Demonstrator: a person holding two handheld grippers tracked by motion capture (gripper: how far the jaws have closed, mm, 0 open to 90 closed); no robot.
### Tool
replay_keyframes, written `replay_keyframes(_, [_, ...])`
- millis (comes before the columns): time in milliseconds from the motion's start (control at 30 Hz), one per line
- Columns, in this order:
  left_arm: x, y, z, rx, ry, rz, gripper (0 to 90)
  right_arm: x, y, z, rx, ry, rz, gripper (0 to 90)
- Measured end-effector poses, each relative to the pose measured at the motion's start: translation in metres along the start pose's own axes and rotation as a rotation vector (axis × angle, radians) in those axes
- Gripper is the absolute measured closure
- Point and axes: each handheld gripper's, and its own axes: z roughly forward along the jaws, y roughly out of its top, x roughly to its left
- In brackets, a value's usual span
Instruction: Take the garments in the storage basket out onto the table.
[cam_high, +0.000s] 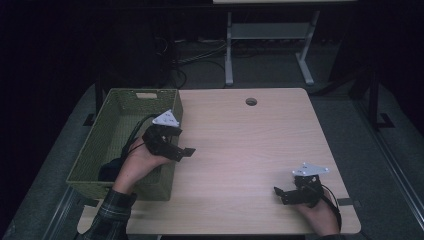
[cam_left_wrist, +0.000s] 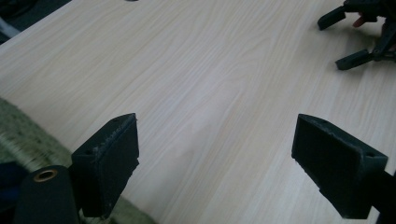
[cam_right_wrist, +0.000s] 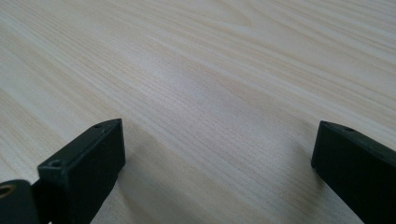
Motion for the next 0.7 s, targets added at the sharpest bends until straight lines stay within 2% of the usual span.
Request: replay_keyframes(700, [0.025,-0.016,-0.034,-0.015,0.073,-0.028,14.9,0.000,0.000,0.000,0.000,0.000,0.000,2.4])
